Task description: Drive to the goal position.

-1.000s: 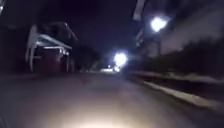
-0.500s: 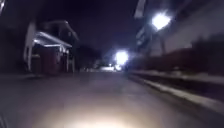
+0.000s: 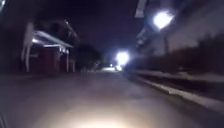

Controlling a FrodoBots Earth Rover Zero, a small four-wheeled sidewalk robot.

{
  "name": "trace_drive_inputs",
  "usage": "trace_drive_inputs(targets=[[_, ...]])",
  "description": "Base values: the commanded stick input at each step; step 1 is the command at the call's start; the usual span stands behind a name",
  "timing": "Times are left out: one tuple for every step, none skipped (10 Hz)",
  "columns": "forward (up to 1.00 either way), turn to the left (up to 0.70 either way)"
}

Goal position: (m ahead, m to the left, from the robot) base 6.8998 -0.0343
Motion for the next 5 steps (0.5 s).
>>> trace_drive_inputs(targets=[[0.70, 0.00], [0.70, 0.00], [0.70, 0.00], [0.70, 0.00], [0.70, 0.00]])
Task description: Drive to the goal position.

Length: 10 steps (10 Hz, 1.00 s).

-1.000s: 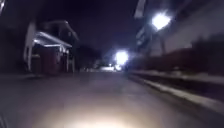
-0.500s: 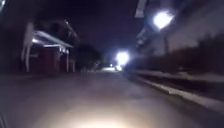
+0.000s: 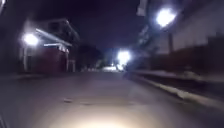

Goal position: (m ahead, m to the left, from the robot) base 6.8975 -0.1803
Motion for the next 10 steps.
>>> trace_drive_inputs(targets=[[0.70, 0.00], [0.70, 0.00], [0.70, 0.00], [0.70, 0.00], [0.70, 0.00], [0.70, 0.00], [0.70, 0.00], [0.70, 0.00], [0.70, 0.00], [0.70, 0.00]])
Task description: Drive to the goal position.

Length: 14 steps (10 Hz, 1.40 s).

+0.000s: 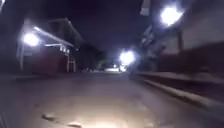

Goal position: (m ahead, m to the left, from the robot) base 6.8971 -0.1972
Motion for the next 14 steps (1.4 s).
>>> trace_drive_inputs(targets=[[0.70, -0.17], [0.70, -0.35], [0.70, -0.35], [0.70, -0.35], [0.70, -0.35], [0.70, -0.35], [0.70, -0.35], [0.70, -0.35], [0.70, -0.35], [0.70, -0.15], [0.70, 0.00], [0.70, 0.00], [0.70, 0.00], [0.70, 0.00]])
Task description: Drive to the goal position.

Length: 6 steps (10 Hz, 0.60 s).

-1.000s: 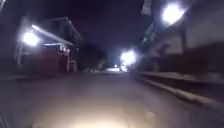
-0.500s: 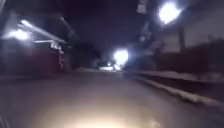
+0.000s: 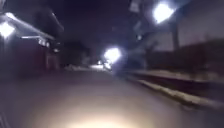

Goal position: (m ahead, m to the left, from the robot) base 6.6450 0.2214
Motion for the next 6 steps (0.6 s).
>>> trace_drive_inputs(targets=[[0.70, 0.00], [0.70, 0.00], [0.70, 0.00], [0.70, 0.00], [0.70, 0.00], [0.70, 0.00]])
